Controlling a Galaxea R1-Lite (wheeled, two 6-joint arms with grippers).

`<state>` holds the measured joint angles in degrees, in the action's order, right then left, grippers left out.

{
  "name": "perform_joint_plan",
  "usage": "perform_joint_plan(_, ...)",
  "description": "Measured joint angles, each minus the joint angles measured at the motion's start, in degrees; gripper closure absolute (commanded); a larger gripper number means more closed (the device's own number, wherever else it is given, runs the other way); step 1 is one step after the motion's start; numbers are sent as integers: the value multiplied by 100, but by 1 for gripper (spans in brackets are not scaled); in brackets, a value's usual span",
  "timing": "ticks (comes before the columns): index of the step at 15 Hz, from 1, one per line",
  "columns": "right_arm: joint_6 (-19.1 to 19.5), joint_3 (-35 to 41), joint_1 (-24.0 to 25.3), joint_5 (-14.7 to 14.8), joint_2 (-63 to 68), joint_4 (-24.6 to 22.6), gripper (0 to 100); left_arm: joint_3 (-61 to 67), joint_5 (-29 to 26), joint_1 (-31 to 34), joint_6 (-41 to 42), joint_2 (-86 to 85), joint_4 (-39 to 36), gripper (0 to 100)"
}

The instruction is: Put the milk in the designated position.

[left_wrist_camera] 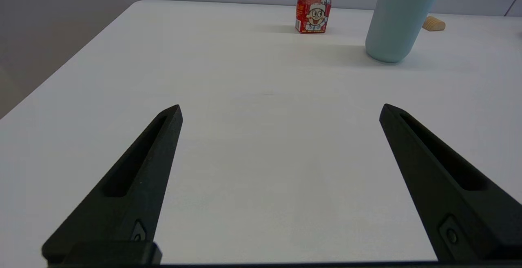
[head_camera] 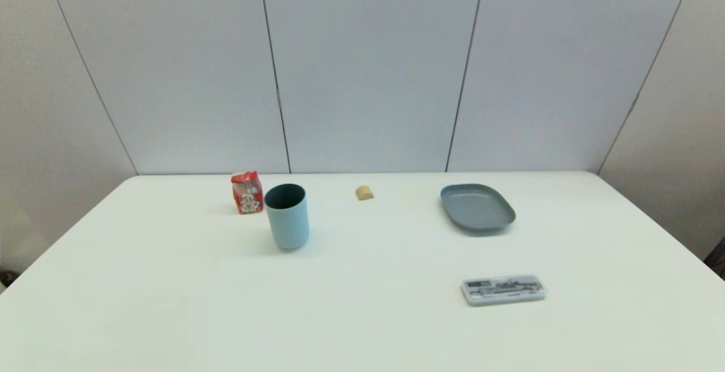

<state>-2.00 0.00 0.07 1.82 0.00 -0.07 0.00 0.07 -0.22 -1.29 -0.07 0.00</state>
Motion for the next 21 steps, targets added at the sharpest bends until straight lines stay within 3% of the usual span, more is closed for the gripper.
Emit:
perform_joint_plan(14, 0, 0, 0, 2, 0, -2, 0, -140, 2, 4, 20, 163, 74, 0)
perform_joint_plan(21, -1, 0, 0, 2, 0, -2, 0, -2039, 9, 204, 371, 2906, 44, 0)
